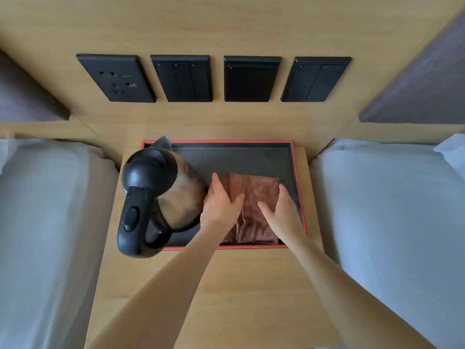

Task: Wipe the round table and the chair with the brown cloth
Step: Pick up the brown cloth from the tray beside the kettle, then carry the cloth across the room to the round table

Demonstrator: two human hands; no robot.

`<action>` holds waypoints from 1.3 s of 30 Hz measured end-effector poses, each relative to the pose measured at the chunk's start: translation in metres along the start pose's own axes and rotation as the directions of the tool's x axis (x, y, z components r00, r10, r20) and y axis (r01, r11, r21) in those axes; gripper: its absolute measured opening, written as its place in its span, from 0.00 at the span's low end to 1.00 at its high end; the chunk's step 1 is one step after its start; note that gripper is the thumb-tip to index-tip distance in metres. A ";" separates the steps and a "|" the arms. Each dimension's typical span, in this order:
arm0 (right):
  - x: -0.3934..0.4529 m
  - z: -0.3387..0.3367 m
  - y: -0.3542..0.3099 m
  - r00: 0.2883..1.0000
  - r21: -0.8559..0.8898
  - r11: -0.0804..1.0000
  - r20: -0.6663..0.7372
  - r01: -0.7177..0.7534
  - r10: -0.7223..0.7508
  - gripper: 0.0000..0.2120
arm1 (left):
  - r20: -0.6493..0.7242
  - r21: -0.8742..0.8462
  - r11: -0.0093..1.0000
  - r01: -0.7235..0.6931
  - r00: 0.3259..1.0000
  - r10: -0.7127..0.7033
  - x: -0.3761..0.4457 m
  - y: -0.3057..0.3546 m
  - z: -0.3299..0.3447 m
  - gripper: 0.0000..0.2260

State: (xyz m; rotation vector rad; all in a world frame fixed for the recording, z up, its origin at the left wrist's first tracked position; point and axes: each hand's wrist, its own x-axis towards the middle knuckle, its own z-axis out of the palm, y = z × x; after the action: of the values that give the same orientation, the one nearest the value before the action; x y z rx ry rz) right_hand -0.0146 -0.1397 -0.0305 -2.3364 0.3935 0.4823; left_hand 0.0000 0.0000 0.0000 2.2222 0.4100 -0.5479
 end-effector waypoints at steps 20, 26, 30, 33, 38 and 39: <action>-0.021 -0.037 -0.021 0.973 0.751 0.658 -0.107 -0.055 0.203 0.13 | -0.035 -0.451 0.892 0.011 0.999 -0.030 -0.019 0.042 0.004 0.04; -0.079 -0.132 -0.088 0.965 0.820 0.534 -0.262 0.206 0.031 0.08 | -0.144 -0.638 0.717 -0.281 0.958 0.247 -0.086 0.131 -0.066 0.10; -0.141 -0.209 -0.141 0.918 0.809 0.441 -0.384 0.388 -0.103 0.06 | -0.210 -0.724 0.547 -0.420 0.890 0.405 -0.153 0.191 -0.127 0.12; -0.203 -0.259 -0.176 0.852 0.776 0.352 -0.488 0.523 -0.189 0.08 | -0.250 -0.767 0.417 -0.488 0.826 0.505 -0.215 0.224 -0.166 0.10; -0.302 -0.300 -0.200 0.795 0.789 0.151 -0.551 0.595 -0.255 0.08 | -0.259 -0.854 0.211 -0.476 0.740 0.621 -0.312 0.240 -0.200 0.10; -0.317 -0.304 -0.201 0.790 0.792 0.122 -0.556 0.598 -0.260 0.08 | -0.243 -0.872 0.190 -0.452 0.734 0.634 -0.328 0.242 -0.203 0.10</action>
State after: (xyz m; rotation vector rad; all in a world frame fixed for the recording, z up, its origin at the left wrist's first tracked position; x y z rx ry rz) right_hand -0.1432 -0.1649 0.4348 -1.1137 0.0205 -0.3918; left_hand -0.1194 -0.0345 0.4384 1.0525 -0.2235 -0.0315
